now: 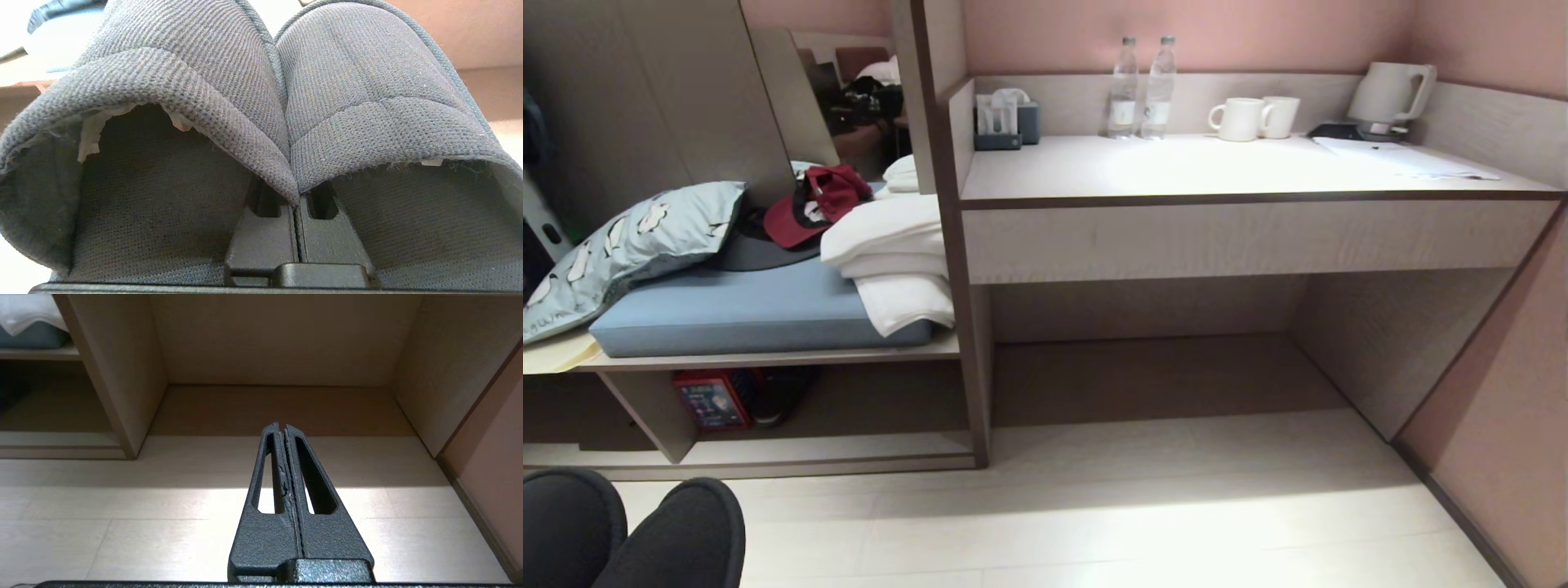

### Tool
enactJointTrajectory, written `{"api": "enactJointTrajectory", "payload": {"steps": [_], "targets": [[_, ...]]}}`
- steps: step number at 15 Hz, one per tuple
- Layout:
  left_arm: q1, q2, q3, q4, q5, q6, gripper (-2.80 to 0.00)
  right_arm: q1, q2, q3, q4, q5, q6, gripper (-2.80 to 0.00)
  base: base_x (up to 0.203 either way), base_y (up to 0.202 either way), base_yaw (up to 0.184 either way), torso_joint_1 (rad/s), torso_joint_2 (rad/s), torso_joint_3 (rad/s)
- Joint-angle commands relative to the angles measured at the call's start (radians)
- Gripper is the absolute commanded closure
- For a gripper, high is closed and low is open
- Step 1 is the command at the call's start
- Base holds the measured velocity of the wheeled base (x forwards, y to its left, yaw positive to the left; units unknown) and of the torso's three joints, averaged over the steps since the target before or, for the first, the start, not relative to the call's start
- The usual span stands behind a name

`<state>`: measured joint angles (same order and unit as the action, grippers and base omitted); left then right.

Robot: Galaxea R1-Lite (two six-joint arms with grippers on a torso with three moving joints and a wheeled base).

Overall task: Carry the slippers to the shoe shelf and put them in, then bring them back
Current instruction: Place the slippers on the floor

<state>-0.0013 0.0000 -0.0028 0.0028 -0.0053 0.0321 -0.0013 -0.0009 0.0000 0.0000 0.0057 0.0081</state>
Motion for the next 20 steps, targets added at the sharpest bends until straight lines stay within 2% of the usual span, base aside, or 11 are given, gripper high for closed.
{"api": "enactJointTrajectory", "payload": {"steps": [1, 18, 20], "targets": [[0.000, 0.002, 0.001, 0.000, -0.001, 0.000, 0.00, 0.000, -0.001, 0.000, 0.000, 0.000, -0.001, 0.00, 0.000, 0.000, 0.000, 0.002, 0.00, 0.138], [0.000, 0.002, 0.001, 0.000, 0.001, -0.020, 0.00, 0.000, -0.001, 0.000, 0.000, 0.000, 0.000, 0.00, 0.000, 0.000, 0.000, 0.000, 0.00, 0.008], [0.000, 0.002, 0.001, 0.000, 0.002, -0.020, 0.00, 0.000, -0.001, 0.000, 0.000, 0.000, 0.000, 0.00, 0.001, -0.098, -0.002, 0.002, 0.01, 0.002]]}}
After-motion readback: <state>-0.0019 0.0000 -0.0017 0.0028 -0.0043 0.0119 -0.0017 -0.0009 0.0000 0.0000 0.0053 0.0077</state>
